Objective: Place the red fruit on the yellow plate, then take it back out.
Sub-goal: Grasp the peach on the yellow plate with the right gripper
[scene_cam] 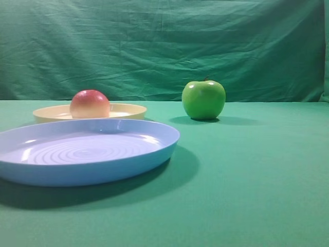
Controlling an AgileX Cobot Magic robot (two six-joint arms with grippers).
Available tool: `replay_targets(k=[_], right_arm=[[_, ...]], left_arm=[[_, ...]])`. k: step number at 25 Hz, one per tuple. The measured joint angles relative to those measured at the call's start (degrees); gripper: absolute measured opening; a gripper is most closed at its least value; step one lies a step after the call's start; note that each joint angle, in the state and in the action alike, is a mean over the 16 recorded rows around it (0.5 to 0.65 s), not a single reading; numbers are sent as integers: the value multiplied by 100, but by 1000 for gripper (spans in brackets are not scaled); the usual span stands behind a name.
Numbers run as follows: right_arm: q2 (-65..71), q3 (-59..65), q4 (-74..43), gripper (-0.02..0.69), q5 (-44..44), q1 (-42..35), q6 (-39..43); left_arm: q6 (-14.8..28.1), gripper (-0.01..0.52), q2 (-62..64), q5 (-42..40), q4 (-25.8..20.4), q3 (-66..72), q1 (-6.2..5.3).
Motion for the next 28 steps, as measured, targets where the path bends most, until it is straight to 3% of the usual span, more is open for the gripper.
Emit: replay_targets(k=[13, 21, 28], right_arm=[[-2828, 2890, 142, 0, -584, 0, 427], [-4189, 3830, -475, 0, -632, -56, 985], [-5170, 4859, -1089, 0, -1335, -580, 1337]], left_arm=[[0, 0, 0, 0, 0, 0, 0], [0, 0, 0, 0, 0, 0, 0], [0, 0, 0, 0, 0, 0, 0]])
